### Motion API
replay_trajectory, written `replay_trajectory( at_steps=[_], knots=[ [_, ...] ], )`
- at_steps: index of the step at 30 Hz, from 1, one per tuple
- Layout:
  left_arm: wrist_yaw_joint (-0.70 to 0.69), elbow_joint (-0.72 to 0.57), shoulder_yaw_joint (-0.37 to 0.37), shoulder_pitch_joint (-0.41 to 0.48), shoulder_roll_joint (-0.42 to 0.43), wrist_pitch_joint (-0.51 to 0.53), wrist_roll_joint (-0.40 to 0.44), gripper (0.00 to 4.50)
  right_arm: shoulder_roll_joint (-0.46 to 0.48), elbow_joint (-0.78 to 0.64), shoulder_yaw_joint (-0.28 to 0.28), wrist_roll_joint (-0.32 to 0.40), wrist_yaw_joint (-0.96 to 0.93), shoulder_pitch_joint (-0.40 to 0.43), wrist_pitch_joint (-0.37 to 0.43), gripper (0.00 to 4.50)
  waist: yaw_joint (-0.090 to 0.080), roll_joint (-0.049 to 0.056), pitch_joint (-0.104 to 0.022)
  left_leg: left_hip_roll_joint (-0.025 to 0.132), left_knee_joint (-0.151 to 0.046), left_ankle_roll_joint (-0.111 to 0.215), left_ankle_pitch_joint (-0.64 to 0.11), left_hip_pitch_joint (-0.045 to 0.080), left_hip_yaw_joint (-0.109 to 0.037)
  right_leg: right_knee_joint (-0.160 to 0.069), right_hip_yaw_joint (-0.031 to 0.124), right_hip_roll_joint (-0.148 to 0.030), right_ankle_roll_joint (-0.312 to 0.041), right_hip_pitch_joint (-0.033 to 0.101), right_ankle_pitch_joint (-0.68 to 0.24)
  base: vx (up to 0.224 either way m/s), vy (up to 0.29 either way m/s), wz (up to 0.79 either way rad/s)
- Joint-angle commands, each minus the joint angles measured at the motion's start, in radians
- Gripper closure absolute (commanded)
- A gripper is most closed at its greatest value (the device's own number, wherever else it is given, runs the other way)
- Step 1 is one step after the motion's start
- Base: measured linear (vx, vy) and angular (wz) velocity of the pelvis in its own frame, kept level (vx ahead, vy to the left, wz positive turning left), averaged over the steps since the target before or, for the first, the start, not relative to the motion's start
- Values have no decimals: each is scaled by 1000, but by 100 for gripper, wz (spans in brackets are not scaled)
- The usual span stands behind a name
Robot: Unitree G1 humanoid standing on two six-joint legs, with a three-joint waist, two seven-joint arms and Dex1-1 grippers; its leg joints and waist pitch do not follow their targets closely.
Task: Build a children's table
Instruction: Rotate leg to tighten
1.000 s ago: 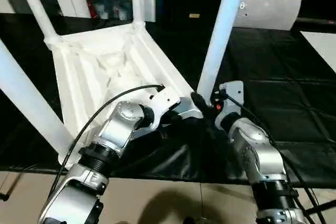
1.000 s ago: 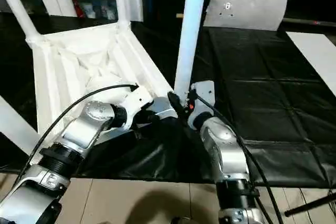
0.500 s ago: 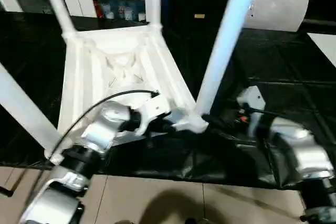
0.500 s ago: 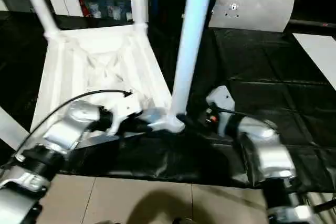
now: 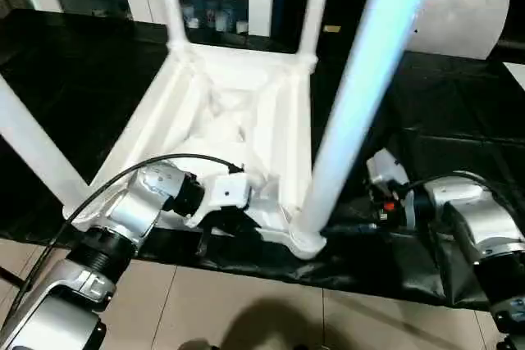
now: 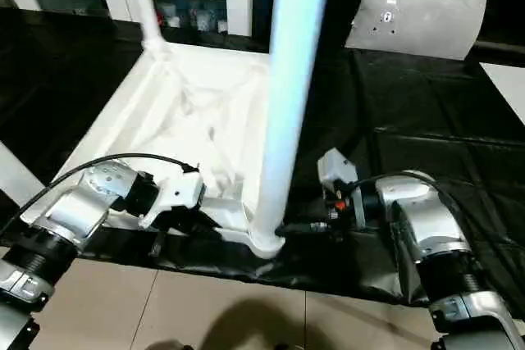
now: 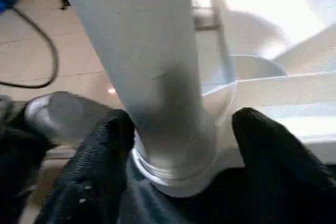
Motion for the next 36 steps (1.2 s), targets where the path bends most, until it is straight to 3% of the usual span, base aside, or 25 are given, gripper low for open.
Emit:
replay_trajectory(
  at_steps=[1,4,9,18,21,23,25,26,27,29,30,33,35,36],
  knots=[
    [-55,12,-61,-16,-10,-29,15,450,2,15,18,16,35,-28,-9,167,-5,-11,-65,74,-67,108,-87,5,-23,-50,71,-83,-234,59,-212,0,0,0],
    [-61,12,-64,-19,-13,-31,13,450,15,17,28,18,48,-30,-12,187,-3,-10,-64,73,-68,100,-95,5,-24,-52,71,-84,-223,59,-244,0,0,0],
    [-71,11,-66,-18,-16,-37,14,450,31,15,37,24,73,-29,-10,240,0,-10,-65,75,-68,101,-71,6,-24,-46,72,-82,-232,57,-197,0,0,0],
    [-67,24,-62,-17,-11,-30,11,450,14,-17,78,69,84,-11,27,249,3,-11,-61,74,-70,92,-97,7,-25,-54,71,-83,-210,58,-258,0,0,0],
    [-29,18,-41,-11,-21,20,6,450,25,-47,56,75,84,17,68,249,3,-11,-62,75,-70,92,-88,6,-25,-51,72,-82,-213,57,-240,0,0,0],
    [44,11,0,-9,-57,114,-17,450,59,-86,29,86,14,55,108,249,5,-12,-61,75,-70,92,-89,6,-25,-53,72,-84,-214,57,-244,0,0,0],
    [99,7,24,-9,-83,163,-26,450,86,-108,20,85,-75,75,148,249,4,-5,-57,75,-73,80,-107,6,-25,-59,71,-83,-210,55,-273,0,0,0],
    [156,-3,43,-7,-111,205,-30,450,126,-125,18,66,-190,99,157,249,1,-10,-56,73,-75,66,-129,6,-28,-66,71,-86,-191,58,-323,0,0,0],
    [156,-3,43,-7,-111,205,-30,450,126,-125,18,66,-190,99,157,249,-5,-9,-52,70,-78,51,-155,7,-30,-77,69,-87,-163,55,-396,0,0,0],
    [235,-12,62,-8,-156,248,-31,450,201,-120,-1,33,-365,119,160,249,-19,-11,-45,64,-80,29,-198,9,-34,-95,64,-90,-121,53,-521,0,0,0],
    [271,-18,68,-7,-180,266,-27,450,241,-113,-15,18,-443,123,156,249,-32,-15,-43,60,-81,20,-216,-1,-41,-100,58,-91,-87,60,-591,0,0,0],
    [353,-32,76,-7,-234,314,-17,450,332,-105,-47,-22,-603,133,159,252,-63,-11,-40,52,-79,11,-265,8,-46,-124,48,-88,-33,49,-689,0,0,0],
    [399,-39,85,-10,-262,343,-10,450,373,-108,-58,-48,-678,137,168,252,-75,-11,-36,47,-77,14,-289,10,-48,-133,42,-86,-14,43,-727,0,0,0],
    [427,-38,92,-13,-279,354,-7,450,397,-102,-64,-59,-725,135,168,252,-76,-7,-35,45,-76,18,-295,14,-49,-138,40,-86,-2,42,-744,0,0,0]
  ],
)
